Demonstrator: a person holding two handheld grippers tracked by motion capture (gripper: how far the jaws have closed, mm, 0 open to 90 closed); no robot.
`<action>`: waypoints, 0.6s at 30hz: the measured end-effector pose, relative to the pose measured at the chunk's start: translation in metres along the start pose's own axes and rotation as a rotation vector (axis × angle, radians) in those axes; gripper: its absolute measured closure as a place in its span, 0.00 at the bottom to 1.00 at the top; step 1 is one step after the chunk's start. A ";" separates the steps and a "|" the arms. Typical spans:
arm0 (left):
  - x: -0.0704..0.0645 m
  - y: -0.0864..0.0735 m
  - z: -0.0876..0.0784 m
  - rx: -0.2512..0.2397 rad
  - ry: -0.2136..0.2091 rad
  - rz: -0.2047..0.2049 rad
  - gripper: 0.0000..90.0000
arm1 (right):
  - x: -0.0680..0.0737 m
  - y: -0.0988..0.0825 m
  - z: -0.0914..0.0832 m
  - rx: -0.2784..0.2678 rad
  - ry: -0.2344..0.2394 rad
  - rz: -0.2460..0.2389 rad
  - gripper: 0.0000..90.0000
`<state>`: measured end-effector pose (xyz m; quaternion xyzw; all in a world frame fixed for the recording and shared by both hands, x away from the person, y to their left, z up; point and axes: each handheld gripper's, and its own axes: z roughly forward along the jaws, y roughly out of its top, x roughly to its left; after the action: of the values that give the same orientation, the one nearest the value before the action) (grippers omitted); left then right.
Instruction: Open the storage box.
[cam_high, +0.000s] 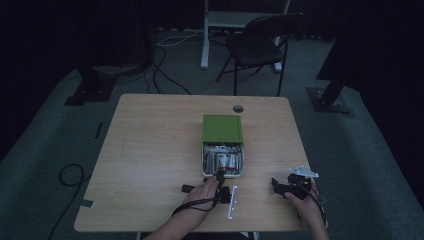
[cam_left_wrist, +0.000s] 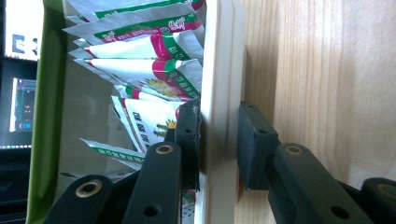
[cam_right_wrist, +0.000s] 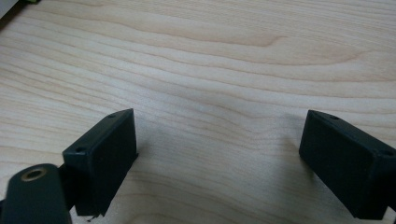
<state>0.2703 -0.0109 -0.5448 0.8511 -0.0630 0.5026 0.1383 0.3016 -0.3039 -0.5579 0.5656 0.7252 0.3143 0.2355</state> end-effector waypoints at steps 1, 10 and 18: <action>0.000 0.000 -0.001 0.001 0.003 0.003 0.81 | 0.000 0.000 0.000 0.000 0.000 0.000 0.12; -0.009 0.003 -0.009 0.005 -0.002 0.014 0.82 | 0.000 0.000 0.000 0.000 0.000 0.000 0.12; -0.014 0.006 -0.019 -0.006 -0.005 0.016 0.82 | 0.000 0.000 0.000 0.000 0.000 0.000 0.12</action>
<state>0.2460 -0.0109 -0.5473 0.8512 -0.0716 0.5015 0.1369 0.3016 -0.3039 -0.5579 0.5655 0.7253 0.3141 0.2355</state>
